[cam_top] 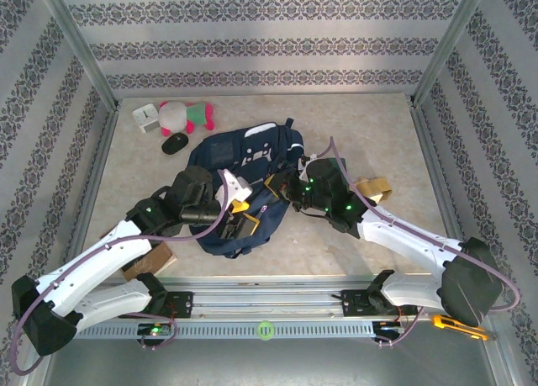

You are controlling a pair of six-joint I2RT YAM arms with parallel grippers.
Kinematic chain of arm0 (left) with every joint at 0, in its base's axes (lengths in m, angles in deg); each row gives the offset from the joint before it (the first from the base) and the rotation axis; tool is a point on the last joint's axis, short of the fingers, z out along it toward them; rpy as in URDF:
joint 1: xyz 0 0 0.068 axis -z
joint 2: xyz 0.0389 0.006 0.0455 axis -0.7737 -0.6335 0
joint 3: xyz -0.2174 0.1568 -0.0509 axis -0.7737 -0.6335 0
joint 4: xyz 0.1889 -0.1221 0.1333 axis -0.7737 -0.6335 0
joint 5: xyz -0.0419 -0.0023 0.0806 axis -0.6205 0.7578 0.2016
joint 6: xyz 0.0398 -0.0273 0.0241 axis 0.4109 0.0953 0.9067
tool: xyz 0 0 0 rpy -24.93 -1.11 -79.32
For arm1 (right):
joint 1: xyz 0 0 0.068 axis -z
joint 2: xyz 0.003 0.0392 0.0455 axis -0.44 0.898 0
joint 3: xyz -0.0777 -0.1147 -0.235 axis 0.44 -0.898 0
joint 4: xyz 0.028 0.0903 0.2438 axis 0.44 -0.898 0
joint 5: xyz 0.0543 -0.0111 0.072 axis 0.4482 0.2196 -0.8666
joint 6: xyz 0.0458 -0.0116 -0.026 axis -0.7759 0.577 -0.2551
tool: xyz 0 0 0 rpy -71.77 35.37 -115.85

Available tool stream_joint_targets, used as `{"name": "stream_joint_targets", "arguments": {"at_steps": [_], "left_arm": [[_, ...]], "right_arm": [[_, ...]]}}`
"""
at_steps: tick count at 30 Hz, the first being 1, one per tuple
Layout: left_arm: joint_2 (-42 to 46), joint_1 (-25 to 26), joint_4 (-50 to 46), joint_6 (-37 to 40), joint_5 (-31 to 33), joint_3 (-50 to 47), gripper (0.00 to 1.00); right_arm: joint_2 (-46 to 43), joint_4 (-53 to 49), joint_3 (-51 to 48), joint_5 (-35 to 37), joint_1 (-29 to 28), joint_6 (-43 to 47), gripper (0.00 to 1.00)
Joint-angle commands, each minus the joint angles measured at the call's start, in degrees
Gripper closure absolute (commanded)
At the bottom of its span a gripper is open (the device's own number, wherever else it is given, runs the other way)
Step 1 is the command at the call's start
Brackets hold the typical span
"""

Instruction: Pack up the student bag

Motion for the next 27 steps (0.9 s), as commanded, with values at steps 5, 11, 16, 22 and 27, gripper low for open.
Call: {"name": "stream_joint_targets", "arguments": {"at_steps": [5,11,16,22,27], "left_arm": [[-1.6,1.3,5.8,-23.3,8.0,-2.3,0.39],[-3.8,1.6,4.2,-27.1,6.3,-1.2,0.40],[1.0,2.4,2.8,-23.4,8.0,0.4,0.40],[3.4,3.3,-4.4,-21.7,3.1,2.2,0.39],[1.9,4.3,-8.1,-22.3,0.7,1.8,0.39]], "right_arm": [[-0.8,3.0,5.1,3.7,-2.4,1.2,1.00],[-0.5,2.7,5.7,4.4,-2.6,1.2,1.00],[-0.6,1.9,5.9,5.5,-2.6,1.4,1.00],[0.5,1.5,7.4,5.4,-2.6,1.9,1.00],[1.1,1.3,8.0,5.1,-3.0,2.2,1.00]]}}
